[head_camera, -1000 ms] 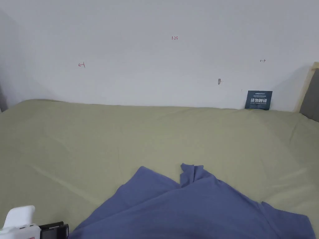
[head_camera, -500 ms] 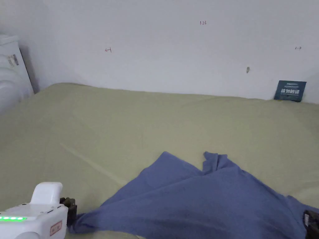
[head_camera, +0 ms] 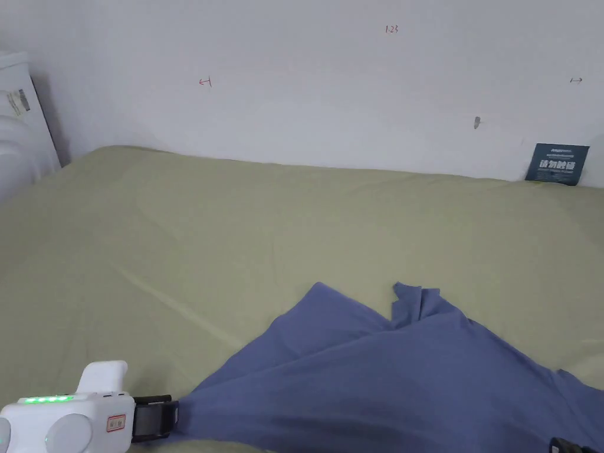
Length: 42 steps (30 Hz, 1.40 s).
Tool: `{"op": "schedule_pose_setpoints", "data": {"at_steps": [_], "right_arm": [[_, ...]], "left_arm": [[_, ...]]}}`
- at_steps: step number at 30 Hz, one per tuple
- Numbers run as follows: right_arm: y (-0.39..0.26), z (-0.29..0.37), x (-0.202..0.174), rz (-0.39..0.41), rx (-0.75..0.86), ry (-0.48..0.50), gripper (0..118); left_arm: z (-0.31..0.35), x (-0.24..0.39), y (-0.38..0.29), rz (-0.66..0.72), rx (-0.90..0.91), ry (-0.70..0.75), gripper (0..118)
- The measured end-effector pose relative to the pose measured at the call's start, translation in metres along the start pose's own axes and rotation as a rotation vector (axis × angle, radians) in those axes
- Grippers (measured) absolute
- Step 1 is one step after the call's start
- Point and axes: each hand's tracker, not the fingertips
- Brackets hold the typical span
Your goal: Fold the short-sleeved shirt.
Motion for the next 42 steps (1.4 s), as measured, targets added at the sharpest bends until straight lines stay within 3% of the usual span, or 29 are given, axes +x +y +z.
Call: {"op": "schedule_pose_setpoints", "data": {"at_steps": [5,6,8,9,10,22,27,30,31,33,34,39,40,42], "right_arm": [[0.002,-0.011,0.001,0.024,-0.037,-0.004,2],[0.004,-0.015,0.003,0.028,-0.043,-0.006,2],[0.009,-0.026,0.007,0.033,-0.057,-0.001,2],[0.013,-0.034,0.009,0.035,-0.065,0.001,2],[0.019,-0.044,0.012,0.037,-0.074,0.004,2],[0.128,-0.263,0.038,0.15,-0.241,0.039,2],[0.152,-0.331,0.045,0.151,-0.323,0.035,2],[0.157,-0.353,0.052,0.105,-0.427,0.129,3],[0.156,-0.361,0.054,0.095,-0.483,0.125,24],[0.158,-0.365,0.054,0.126,-0.504,0.117,104],[0.161,-0.365,0.053,0.158,-0.5,0.063,118],[0.136,-0.366,0.041,0.221,-0.545,0.037,115],[0.139,-0.356,0.039,0.244,-0.5,0.02,99],[0.152,-0.341,0.038,0.224,-0.47,0.083,67]], "left_arm": [[-0.021,0.008,0.002,-0.059,-0.052,0.038,110],[-0.015,0.01,0.002,-0.028,-0.043,-0.033,100],[-0.005,0.016,0.003,-0.05,-0.024,-0.027,41],[-0.003,0.021,0.003,-0.071,-0.018,-0.027,17],[-0.002,0.024,0.005,-0.09,-0.022,-0.015,1],[-0.01,0.022,0.007,-0.043,-0.042,-0.02,1],[-0.01,0.027,0.007,-0.019,-0.041,-0.025,1],[-0.013,0.026,0.009,-0.023,-0.043,-0.025,1],[-0.013,0.027,0.01,-0.026,-0.044,-0.024,1],[-0.014,0.025,0.01,-0.03,-0.043,-0.024,1],[-0.014,0.025,0.01,-0.034,-0.043,-0.022,1],[-0.016,0.025,0.011,-0.022,-0.051,-0.027,1],[-0.016,0.024,0.011,-0.02,-0.052,-0.027,1],[-0.016,0.025,0.012,-0.025,-0.052,-0.025,1]]}}
